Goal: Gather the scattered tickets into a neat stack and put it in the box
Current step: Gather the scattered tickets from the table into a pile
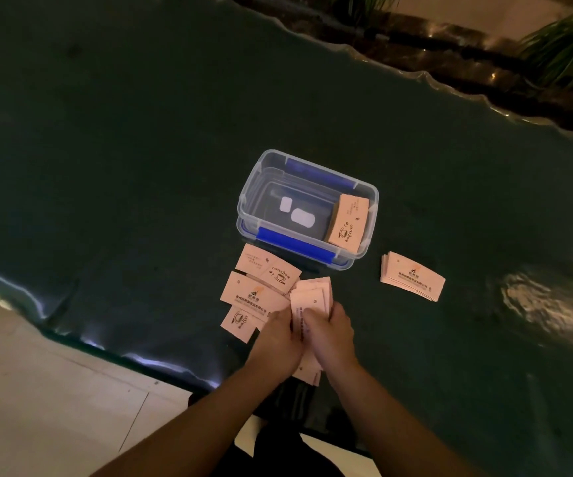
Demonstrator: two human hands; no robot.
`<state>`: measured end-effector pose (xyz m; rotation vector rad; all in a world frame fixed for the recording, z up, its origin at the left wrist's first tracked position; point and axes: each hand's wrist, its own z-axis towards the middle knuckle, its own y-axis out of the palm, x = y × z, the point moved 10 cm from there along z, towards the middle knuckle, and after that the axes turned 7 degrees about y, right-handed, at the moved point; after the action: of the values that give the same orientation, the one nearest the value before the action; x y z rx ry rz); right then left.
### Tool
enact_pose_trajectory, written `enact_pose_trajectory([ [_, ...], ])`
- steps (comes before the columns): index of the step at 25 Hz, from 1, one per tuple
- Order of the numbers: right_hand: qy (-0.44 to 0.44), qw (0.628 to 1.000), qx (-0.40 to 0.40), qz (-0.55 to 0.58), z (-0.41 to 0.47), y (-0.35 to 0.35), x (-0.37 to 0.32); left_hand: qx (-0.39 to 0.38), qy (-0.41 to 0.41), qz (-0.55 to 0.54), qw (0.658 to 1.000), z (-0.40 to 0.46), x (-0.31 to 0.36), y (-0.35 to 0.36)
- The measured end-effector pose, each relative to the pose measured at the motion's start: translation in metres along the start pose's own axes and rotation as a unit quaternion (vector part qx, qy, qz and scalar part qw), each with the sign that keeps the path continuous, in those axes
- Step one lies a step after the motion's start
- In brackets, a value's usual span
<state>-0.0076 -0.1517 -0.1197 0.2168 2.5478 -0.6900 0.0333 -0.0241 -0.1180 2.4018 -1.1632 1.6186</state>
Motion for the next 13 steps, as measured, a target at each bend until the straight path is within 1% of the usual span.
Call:
enact_pose_trajectory([
  [2,0.016,0.999,-0.023,0.034,0.001,0.002,0.0,0.005,0.009,-0.015,1.0,-0.003,-0.002,-0.008],
  [3,0.014,0.998,-0.046,0.051,0.003,0.003,-0.003,0.029,0.006,-0.019,0.999,-0.004,-0.007,-0.019],
  [5,-0.013,0.995,-0.08,0.053,0.005,0.001,-0.012,0.134,-0.032,-0.026,0.99,-0.01,-0.025,-0.056],
  [6,-0.034,0.994,-0.096,0.042,0.007,0.001,-0.02,0.191,-0.063,-0.035,0.979,-0.014,-0.037,-0.076],
  [7,-0.056,0.992,-0.111,0.022,0.007,0.003,-0.029,0.232,-0.094,-0.05,0.967,-0.018,-0.051,-0.092],
  [8,-0.077,0.989,-0.127,-0.006,0.006,0.006,-0.038,0.249,-0.12,-0.064,0.959,-0.019,-0.062,-0.103],
  [10,-0.108,0.977,-0.164,-0.08,0.002,0.021,-0.056,0.239,-0.16,-0.077,0.955,-0.017,-0.076,-0.112],
  [13,-0.151,0.957,-0.181,-0.171,0.003,0.042,-0.082,0.231,-0.171,-0.077,0.955,-0.008,-0.08,-0.118],
])
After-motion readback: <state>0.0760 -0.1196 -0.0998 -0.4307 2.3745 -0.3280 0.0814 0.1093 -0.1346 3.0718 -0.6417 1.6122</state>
